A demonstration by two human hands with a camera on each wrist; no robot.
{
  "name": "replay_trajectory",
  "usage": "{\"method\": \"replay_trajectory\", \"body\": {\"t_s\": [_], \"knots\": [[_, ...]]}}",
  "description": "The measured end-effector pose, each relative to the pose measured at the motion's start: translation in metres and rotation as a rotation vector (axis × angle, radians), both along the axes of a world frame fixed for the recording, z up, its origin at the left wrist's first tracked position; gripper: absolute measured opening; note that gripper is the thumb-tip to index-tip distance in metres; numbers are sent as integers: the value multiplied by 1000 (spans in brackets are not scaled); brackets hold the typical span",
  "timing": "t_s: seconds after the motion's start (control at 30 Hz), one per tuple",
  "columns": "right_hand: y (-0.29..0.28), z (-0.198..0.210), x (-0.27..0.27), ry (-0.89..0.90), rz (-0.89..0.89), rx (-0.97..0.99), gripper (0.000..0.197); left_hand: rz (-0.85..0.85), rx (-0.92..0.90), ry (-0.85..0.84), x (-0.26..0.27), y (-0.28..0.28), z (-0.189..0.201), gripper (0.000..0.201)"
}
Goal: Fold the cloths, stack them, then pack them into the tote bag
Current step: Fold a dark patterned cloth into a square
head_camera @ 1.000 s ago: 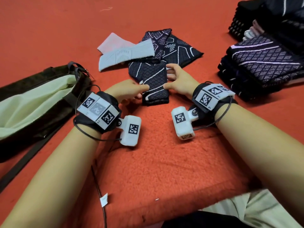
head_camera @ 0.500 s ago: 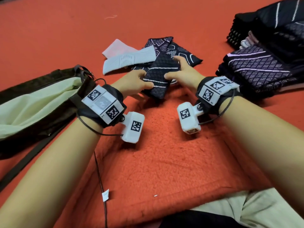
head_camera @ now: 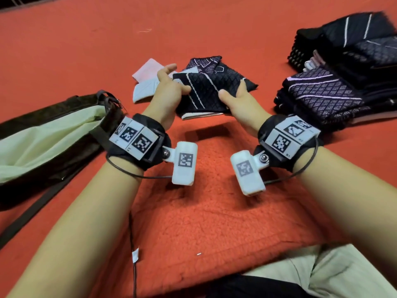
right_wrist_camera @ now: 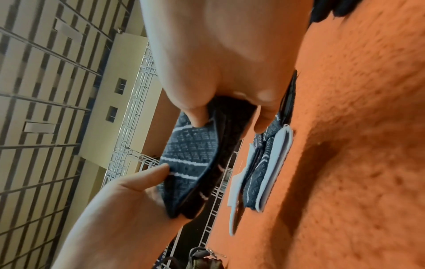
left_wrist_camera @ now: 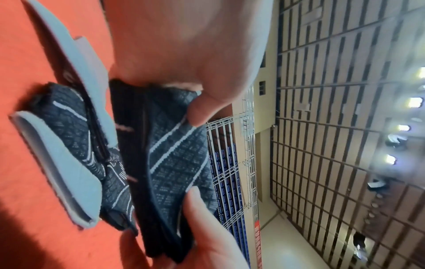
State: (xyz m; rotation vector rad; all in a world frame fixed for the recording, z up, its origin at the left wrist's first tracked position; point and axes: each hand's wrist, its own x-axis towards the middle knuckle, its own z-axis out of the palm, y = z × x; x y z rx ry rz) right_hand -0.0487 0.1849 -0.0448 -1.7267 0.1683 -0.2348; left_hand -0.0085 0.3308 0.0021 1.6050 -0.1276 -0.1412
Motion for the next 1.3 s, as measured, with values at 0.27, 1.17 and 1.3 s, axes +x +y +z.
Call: {"method": "replay_trajectory", "body": {"t_s": [0.27, 1.17, 1.3], "knots": [[-24, -21, -23, 129, 21, -271, 42, -228, 409, 245, 4, 5, -45, 9], [-69, 58, -92, -149, -197, -249, 42, -282, 86, -315, -20, -92, 22, 42], [-97, 65, -111, -127, -333, -352, 35, -233, 4, -181, -21, -129, 22, 28]]}}
